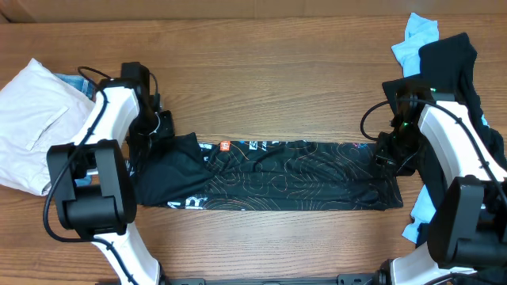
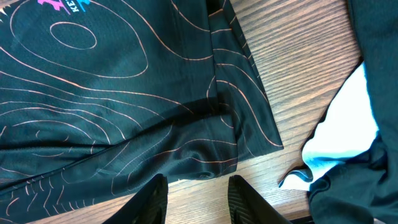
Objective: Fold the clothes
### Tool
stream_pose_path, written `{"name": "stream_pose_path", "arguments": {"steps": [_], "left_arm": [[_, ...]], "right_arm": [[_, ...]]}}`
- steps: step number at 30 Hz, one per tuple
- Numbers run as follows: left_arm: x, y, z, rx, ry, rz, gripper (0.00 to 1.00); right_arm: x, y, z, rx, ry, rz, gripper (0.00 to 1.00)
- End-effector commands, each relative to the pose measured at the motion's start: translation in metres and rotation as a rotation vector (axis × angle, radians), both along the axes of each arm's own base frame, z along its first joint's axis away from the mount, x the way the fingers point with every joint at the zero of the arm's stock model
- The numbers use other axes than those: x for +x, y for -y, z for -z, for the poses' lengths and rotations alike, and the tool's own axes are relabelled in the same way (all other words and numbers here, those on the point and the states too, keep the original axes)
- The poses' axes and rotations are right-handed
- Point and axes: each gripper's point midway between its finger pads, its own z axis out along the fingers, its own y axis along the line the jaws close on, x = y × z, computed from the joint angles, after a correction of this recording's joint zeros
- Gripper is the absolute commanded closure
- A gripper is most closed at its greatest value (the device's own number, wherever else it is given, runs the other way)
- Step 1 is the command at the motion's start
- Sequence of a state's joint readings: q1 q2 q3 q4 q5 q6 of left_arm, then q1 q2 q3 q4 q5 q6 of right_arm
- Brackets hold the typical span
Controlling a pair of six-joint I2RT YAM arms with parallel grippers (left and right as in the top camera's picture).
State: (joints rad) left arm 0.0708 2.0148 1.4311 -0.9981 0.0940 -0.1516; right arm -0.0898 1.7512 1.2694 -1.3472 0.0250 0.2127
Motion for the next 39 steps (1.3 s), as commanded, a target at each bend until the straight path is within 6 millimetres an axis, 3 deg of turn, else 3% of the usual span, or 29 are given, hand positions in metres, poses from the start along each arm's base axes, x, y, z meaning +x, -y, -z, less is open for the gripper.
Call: {"name": "stream_pose_path", "arguments": {"steps": [1,14,22,27,34,39], "left_arm": [[-0.004,0.003,0.008,0.011,-0.024,0.032,0.66],[-0.009,-0.04,0.005,0.26,-0.053,0.022,0.58],[-0.004,-0.034,0.008,0.224,-0.034,0.008,0.58],[-0.006,-0.026,0.011,0.177,-0.036,0.008,0.67],[-0.015,-0.02,0.024,0.146,-0.049,0.013,0.68],[-0.014,-0.019,0.022,0.137,-0.045,0.015,0.94]], "right_arm": [[0.002,-0.001,-0.005,0.004,0.025,0.007,0.65],[0.003,-0.001,-0.005,0.004,0.033,0.007,0.64],[0.002,-0.001,-0.005,0.004,0.026,0.007,0.64],[0.001,-0.001,-0.005,0.004,0.025,0.007,0.64],[0.0,-0.001,-0.005,0.005,0.017,0.007,0.64],[0.0,-0.001,-0.005,0.005,0.017,0.007,0.64]]}}
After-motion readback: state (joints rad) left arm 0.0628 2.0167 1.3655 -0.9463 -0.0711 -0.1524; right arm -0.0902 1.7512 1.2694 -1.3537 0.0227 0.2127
